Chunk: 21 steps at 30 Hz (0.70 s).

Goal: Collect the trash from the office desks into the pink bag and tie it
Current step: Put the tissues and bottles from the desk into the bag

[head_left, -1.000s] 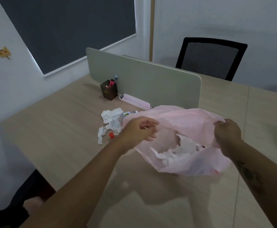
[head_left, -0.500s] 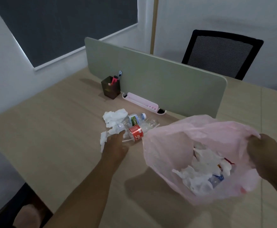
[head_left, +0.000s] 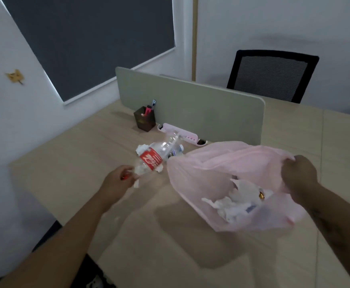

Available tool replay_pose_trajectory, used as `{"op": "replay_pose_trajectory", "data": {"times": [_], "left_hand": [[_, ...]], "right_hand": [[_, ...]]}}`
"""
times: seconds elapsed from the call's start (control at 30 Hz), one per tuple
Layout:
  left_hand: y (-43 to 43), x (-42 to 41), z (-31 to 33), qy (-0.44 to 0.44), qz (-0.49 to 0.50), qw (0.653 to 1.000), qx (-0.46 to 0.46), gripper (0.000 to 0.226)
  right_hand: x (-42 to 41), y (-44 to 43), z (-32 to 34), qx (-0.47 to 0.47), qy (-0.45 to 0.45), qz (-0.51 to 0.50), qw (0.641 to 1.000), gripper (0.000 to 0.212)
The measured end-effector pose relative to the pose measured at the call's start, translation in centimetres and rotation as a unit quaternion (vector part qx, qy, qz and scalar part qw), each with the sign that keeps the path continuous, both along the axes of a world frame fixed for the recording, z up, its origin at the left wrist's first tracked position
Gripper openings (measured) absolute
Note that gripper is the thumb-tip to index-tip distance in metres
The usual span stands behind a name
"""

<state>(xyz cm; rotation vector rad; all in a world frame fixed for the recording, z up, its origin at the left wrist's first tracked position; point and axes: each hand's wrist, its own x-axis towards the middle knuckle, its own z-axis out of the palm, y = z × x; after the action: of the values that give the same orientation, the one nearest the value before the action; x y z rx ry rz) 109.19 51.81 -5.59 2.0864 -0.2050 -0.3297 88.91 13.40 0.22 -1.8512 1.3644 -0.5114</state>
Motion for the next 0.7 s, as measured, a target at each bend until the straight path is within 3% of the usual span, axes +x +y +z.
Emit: {"op": "replay_pose_trajectory", "data": {"times": [0.2, 0.33, 0.53, 0.7], "left_hand": [[3.7, -7.5, 9.3, 0.071, 0.019, 0.992, -0.103, 0.030], [3.4, -13.9, 10.7, 0.116, -0.069, 0.990, -0.027, 0.026], [-2.9, -19.0, 9.7, 0.042, -0.114, 0.993, 0.003, 0.022], [-6.6, -20.0, 11.1, -0.070, -0.137, 0.982, 0.111, 0.024]], "right_hand": [[-2.2, 2.6, 2.1, 0.051, -0.083, 0.050, 0.994, 0.036], [-4.8, 3.3, 2.9, 0.059, -0.095, 0.070, 0.991, 0.034], [-9.7, 4.6, 3.8, 0.027, -0.076, 0.146, 0.986, 0.022], [-13.1, 3.5, 3.8, -0.002, -0.036, 0.174, 0.984, 0.024]]}}
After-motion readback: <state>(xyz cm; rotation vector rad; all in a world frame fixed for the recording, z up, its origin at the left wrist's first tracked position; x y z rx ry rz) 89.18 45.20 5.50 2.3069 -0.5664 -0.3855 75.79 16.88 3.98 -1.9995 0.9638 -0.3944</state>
